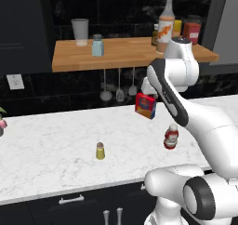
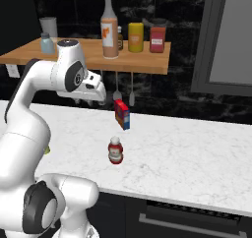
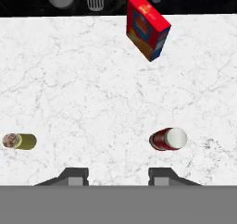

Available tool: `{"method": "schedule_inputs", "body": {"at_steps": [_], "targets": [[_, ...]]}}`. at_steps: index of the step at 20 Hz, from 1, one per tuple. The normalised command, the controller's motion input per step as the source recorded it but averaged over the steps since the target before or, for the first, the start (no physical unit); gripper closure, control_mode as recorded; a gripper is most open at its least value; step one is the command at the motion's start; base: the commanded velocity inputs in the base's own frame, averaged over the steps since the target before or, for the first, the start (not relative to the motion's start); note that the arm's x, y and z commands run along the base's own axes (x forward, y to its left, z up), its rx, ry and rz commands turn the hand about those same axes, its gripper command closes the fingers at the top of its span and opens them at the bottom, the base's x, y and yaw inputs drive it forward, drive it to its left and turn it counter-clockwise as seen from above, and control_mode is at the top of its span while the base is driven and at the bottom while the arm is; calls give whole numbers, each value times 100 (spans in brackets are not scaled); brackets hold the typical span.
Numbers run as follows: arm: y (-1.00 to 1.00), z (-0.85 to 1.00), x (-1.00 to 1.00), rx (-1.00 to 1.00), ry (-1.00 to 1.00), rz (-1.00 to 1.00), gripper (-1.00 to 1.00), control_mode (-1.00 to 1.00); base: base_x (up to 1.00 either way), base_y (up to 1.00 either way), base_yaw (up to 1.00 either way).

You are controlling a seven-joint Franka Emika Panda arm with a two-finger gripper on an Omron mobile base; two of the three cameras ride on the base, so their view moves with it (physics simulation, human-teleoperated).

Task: Put the shaker and condiment bottle from the counter next to their counterparts in the cabinet.

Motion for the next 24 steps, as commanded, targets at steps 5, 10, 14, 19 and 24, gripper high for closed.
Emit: {"method": "schedule_inputs", "body": {"at_steps": [5,10,14,19,24], "targets": [[-2,-62,0,8,5,-2,-100,-100,0,0,0],[0,-100,-27,11,15,-11,-100,-100,0,0,0],[0,-64,-10,9,4,0,-100,-100,0,0,0],[-7,-38,1,2,2,20,-100,-100,0,0,0],[1,58,24,7,-5,9,-100,-100,0,0,0]]}}
